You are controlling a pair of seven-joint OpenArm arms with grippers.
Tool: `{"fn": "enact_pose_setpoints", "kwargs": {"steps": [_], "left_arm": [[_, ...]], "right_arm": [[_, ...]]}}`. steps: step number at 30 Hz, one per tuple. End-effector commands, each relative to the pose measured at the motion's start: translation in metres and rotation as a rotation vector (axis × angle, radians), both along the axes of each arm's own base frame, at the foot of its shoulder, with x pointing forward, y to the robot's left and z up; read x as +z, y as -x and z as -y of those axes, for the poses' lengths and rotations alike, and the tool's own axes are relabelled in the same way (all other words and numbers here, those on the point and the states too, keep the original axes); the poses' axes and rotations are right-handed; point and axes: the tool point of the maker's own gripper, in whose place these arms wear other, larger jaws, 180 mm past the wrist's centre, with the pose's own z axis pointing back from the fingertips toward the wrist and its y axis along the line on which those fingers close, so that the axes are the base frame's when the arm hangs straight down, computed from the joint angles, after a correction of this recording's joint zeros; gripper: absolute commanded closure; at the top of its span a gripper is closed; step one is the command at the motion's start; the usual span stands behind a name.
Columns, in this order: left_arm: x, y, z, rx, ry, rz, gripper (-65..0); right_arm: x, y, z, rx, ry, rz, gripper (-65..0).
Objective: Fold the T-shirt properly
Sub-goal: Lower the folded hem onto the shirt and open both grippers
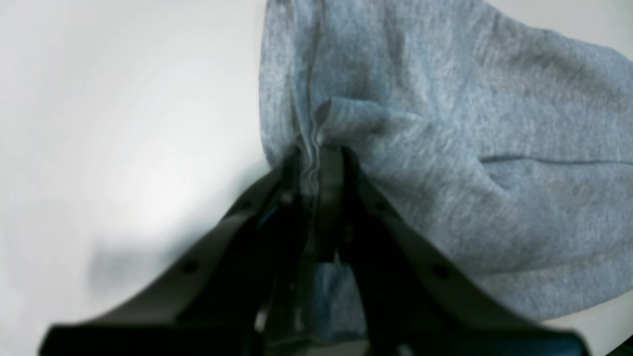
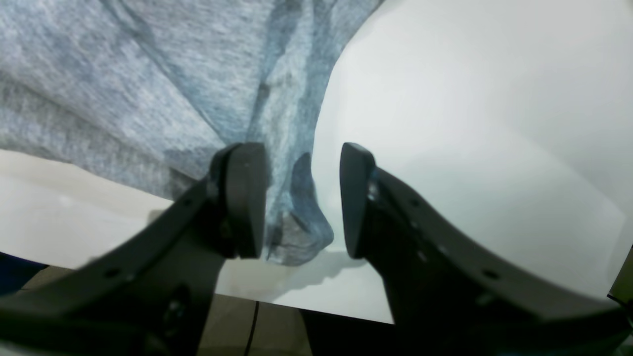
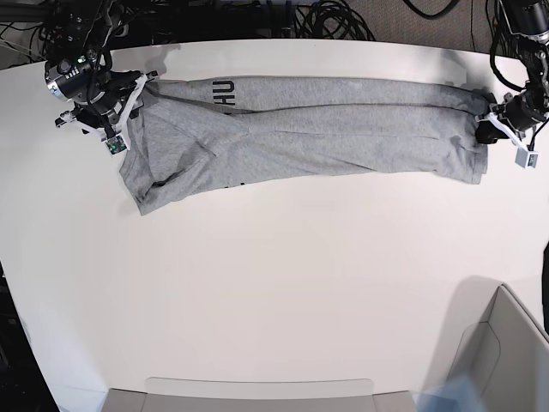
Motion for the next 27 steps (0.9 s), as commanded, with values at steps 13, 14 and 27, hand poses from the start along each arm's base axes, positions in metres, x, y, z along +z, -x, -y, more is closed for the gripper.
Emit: {"fn": "enact_pose_setpoints", "kwargs": {"steps": [13, 14, 27], "left_arm": [[0.048, -0.001, -0.092, 0.168, -0.151, 0.031, 0.0], [0.052, -0.002, -0.096, 0.168, -0.159, 0.036, 0.0], [0.133, -0.029, -0.074, 0.041, -0.308, 0.217, 0.0]], "right_arm": [[0.022, -0.033, -0.007, 0.003, -0.025, 0.114, -24.8], [0.024, -0.036, -0.008, 0.001, -0.026, 0.12, -24.8], [0.026, -0.041, -0.015, 0.003, -0.048, 0.136, -24.8]]}}
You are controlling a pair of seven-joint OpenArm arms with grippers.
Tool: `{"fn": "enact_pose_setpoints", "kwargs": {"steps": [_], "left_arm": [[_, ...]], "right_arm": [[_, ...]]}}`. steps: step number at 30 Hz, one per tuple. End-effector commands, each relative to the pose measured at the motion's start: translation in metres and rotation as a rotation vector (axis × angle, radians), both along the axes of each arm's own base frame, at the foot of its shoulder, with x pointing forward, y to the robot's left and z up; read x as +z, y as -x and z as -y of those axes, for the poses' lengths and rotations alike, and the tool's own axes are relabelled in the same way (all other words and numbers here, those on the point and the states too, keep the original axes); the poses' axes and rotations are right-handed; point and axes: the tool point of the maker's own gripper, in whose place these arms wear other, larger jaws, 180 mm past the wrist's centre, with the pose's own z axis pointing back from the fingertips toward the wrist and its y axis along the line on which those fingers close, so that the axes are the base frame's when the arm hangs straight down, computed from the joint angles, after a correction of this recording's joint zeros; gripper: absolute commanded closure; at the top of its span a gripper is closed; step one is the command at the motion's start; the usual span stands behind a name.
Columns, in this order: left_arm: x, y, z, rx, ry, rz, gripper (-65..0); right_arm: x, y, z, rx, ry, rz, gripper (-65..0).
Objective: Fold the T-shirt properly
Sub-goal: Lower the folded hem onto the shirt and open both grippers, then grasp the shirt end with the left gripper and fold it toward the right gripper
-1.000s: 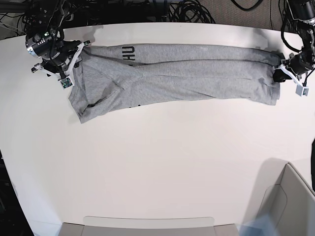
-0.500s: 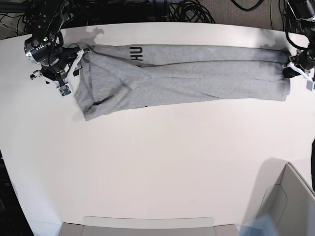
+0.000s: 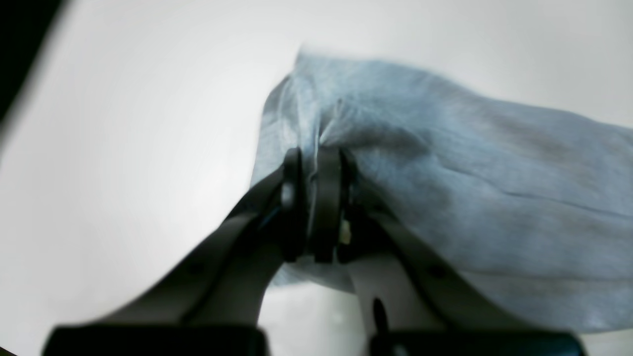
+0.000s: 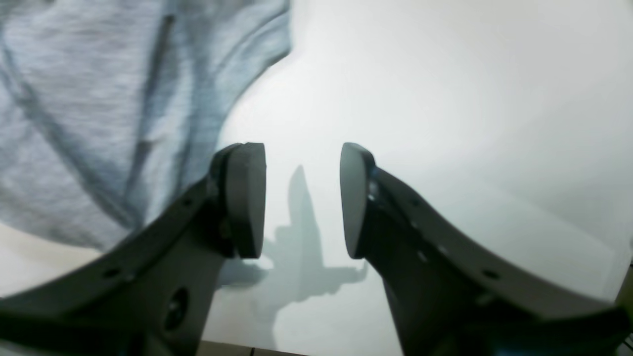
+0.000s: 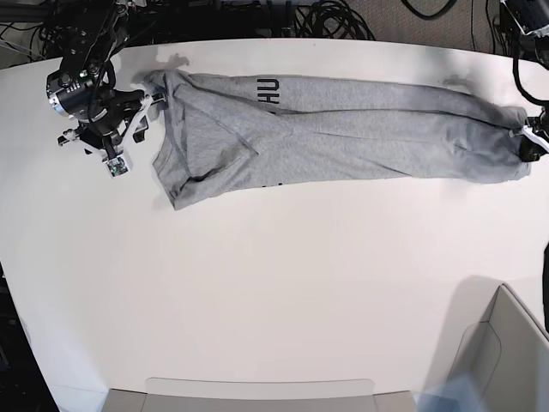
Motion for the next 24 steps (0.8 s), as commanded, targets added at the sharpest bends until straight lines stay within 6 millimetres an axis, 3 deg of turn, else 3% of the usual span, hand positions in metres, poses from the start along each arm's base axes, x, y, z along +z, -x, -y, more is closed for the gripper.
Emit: {"fn": "enact_pose_setpoints", "kwargs": {"steps": [1, 5, 13, 18, 24], "left_arm": [[0.013, 0.0, 0.01, -0.042, -0.051, 0.006, 0.0], [0.023, 0.003, 0.056, -0.123, -0.072, 0.019, 0.0], [0.011, -0.001, 0.14, -0.295, -0.007, 0.003, 0.0], [0.029, -0.018, 0.195, -0.457, -0.005, 0.077, 0.0], [0.021, -0.017, 0.234, -0.574, 0.037, 0.06, 0.0]], "right_arm": [[0.008, -0.007, -0.001, 0.019, 0.003, 0.036, -24.8], [0.012, -0.013, -0.004, 0.016, -0.006, 0.055, -24.8], [0.015, -0.018, -0.006, 0.018, -0.01, 0.07, -24.8], [0.015, -0.018, -0.006, 0.018, -0.01, 0.07, -24.7], [0.015, -0.018, -0.006, 0.018, -0.01, 0.07, -24.7]]}}
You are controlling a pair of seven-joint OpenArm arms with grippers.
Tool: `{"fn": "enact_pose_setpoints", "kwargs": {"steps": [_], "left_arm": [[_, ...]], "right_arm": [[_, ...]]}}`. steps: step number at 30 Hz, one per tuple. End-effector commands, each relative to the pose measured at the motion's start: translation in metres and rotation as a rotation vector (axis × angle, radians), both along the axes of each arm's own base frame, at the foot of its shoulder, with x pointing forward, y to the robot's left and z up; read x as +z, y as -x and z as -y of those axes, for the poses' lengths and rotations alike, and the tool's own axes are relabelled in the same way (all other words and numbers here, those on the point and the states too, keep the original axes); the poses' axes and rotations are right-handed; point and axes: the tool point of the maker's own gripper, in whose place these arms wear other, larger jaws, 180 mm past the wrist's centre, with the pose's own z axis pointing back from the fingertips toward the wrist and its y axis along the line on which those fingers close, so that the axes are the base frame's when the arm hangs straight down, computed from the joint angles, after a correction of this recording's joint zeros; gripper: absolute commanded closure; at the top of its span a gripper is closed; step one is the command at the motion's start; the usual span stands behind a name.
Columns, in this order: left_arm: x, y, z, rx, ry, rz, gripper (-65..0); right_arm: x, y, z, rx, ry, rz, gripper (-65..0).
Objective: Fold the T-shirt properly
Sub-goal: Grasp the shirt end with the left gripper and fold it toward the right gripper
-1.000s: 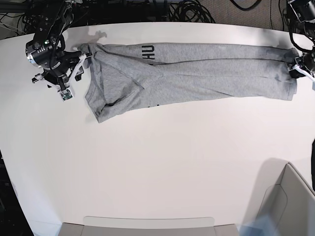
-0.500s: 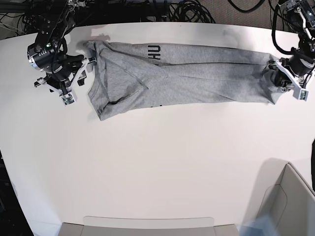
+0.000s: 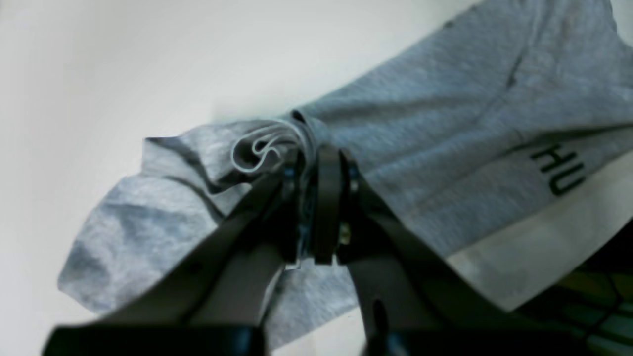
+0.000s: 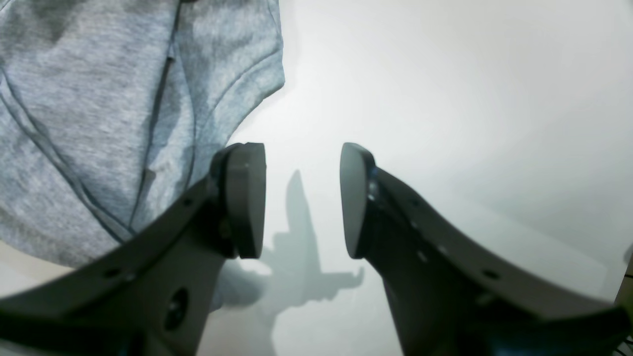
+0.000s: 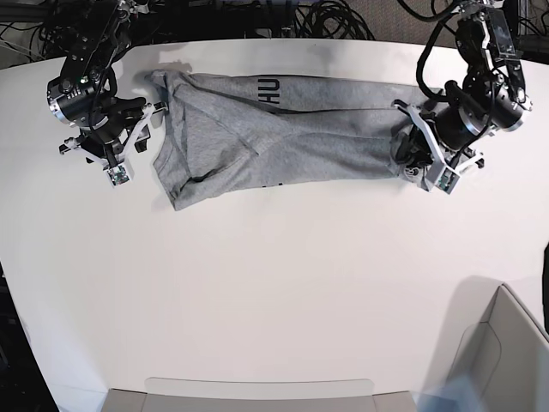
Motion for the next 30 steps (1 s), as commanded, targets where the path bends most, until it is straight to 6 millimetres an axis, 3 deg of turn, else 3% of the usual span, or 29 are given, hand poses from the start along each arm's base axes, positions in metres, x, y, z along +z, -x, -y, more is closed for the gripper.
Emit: {"fn": "enact_pose_setpoints", "kwargs": {"steps": [1, 10, 18, 28, 30], "left_arm": [[0.008, -0.004, 0.008, -0.031, 0.013, 0.031, 0.0], [-0.006, 0.011, 0.067, -0.16, 0.102, -0.02, 0.0], [-0.014, 0.026, 0.105, -0.277, 0.132, -0.06, 0.0], [-0.037, 0.027, 0.121, -0.305, -0.026, -0.046, 0.0], [-0.037, 0.027, 0.119, -0.301, -0.04, -0.045, -6.6]], "right_arm": [[0.008, -0.006, -0.001, 0.015, 0.004, 0.035, -24.7], [0.008, -0.006, -0.001, 0.015, 0.004, 0.035, -24.7], [0.008, -0.007, -0.007, 0.035, 0.002, 0.035, -24.7], [0.007, -0.007, -0.007, 0.034, 0.001, 0.034, -24.7], [0.007, -0.007, -0.007, 0.034, 0.001, 0.034, -24.7]]}}
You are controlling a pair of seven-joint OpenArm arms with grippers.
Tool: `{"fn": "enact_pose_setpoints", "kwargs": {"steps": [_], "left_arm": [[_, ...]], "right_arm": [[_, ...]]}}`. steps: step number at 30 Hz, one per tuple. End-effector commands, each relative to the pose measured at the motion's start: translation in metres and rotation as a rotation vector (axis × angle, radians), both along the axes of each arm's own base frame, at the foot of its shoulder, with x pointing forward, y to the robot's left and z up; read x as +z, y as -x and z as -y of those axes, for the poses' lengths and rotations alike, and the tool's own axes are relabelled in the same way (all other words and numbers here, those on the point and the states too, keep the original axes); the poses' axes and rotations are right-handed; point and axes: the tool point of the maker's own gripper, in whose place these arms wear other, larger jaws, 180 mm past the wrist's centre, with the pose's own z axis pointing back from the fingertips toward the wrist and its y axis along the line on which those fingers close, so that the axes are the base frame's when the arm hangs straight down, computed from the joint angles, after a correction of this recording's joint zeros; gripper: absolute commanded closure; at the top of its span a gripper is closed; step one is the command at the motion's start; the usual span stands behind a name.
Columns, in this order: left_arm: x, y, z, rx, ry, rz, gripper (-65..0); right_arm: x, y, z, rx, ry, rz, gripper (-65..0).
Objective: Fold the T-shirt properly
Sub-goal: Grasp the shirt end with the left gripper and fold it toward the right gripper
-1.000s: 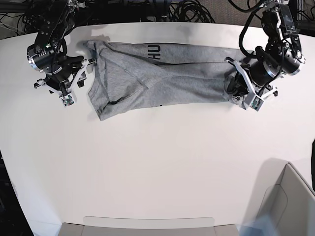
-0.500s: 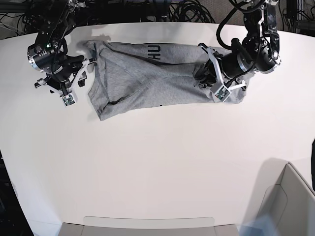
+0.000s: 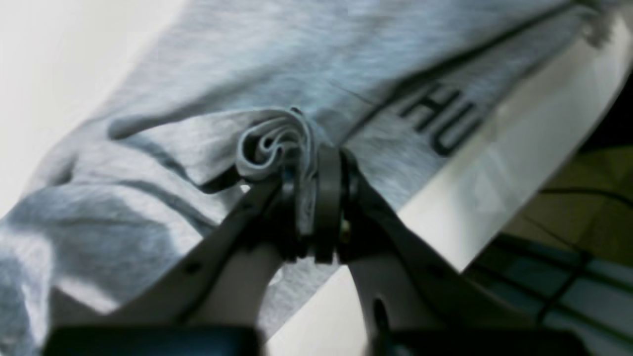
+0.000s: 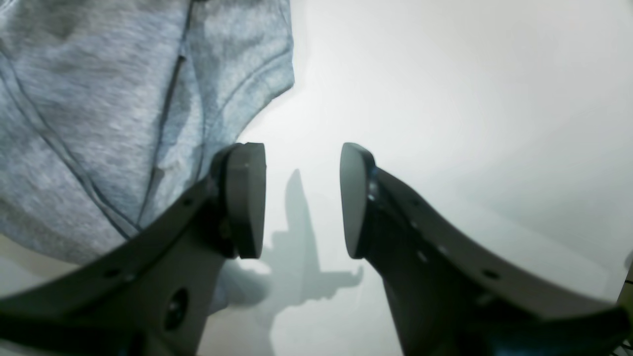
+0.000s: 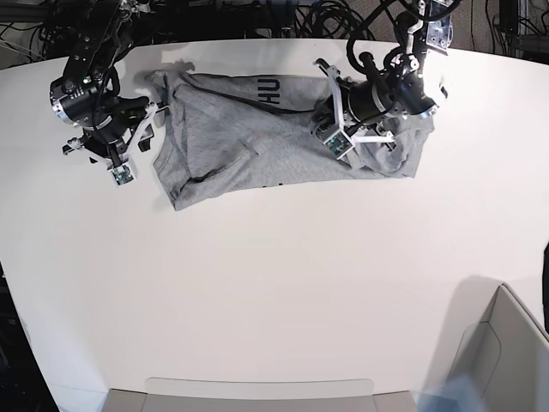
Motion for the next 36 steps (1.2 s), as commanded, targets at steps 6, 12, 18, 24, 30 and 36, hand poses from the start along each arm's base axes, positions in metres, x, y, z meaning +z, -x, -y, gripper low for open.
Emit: {"fn": "enact_pose_setpoints", "kwargs": {"steps": [6, 12, 18, 24, 30, 36], "left_arm": [[0.01, -0.003, 0.003, 0.006, 0.037, 0.029, -14.3], [0.015, 0.0, 0.014, -0.011, 0.098, 0.021, -12.1], [0.019, -0.003, 0.014, -0.003, 0.118, 0.024, -11.1], [0.042, -0.036, 0.003, 0.078, 0.177, 0.104, -16.9], [0.071, -0.049, 0.013, 0.071, 0.325, 0.14, -21.2], [0.061, -0.062, -0.008, 0.208, 0.238, 0.126, -21.1]], "right_arm": [[0.005, -0.006, 0.0, 0.014, 0.0, 0.026, -24.7], [0.002, -0.007, 0.0, 0.012, -0.003, 0.019, -24.7], [0.005, -0.01, 0.001, 0.013, 0.0, 0.028, -24.7], [0.005, -0.011, 0.001, 0.012, -0.004, 0.029, -24.7], [0.002, -0.012, 0.002, 0.013, -0.003, 0.019, -24.7], [0.001, -0.011, 0.002, 0.013, -0.003, 0.016, -24.7]]}}
